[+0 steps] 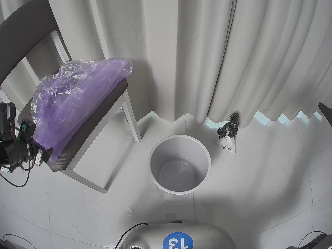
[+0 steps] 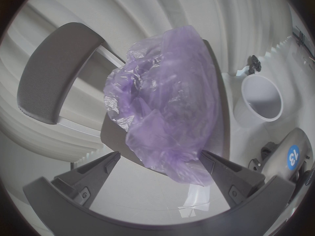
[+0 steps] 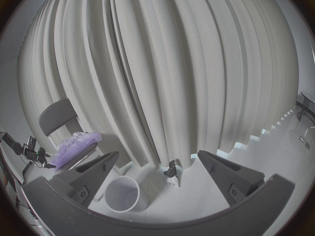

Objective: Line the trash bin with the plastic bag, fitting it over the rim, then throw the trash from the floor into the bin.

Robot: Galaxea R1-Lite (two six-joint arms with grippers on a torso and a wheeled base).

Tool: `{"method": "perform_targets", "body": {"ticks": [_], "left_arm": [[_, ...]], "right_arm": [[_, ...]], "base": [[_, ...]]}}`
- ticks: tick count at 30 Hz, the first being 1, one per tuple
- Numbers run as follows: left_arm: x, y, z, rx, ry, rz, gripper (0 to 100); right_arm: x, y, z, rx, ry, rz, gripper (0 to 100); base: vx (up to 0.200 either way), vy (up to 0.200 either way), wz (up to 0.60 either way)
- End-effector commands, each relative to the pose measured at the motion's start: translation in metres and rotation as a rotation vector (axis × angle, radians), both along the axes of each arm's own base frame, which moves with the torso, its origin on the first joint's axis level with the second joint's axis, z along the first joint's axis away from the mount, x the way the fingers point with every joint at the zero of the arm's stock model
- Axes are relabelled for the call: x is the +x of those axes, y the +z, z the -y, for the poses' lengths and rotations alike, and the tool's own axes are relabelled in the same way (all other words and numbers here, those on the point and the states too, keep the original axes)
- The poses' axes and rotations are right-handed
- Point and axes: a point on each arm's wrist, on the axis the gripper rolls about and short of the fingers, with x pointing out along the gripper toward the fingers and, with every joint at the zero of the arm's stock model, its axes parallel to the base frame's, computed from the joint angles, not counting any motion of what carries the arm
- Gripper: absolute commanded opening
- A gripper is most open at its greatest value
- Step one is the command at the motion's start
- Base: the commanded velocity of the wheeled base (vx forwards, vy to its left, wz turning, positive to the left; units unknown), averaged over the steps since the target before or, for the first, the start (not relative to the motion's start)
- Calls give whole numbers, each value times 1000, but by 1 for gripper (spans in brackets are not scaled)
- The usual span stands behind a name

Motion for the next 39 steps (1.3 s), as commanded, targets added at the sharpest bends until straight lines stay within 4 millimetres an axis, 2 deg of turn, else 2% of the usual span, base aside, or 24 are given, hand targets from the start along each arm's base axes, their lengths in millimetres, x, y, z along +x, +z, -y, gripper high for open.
{"method": "perform_targets", "body": {"ticks": [1, 12, 17, 39], "left_arm": [[4, -2, 0, 6, 8, -9, 100], [19, -8, -1, 52, 6, -45, 100], [21, -7, -2, 117, 54, -29, 100], [21, -2, -4, 178, 108, 32, 100]], "right_arm": [[1, 0, 0, 1, 1, -4, 100], [3, -1, 0, 1, 1, -8, 100], [3, -1, 0, 1, 3, -11, 100], [10, -3, 0, 27, 5, -33, 100]], "base": [[0, 0, 0], [0, 0, 0], [0, 0, 0], [0, 0, 0]]}}
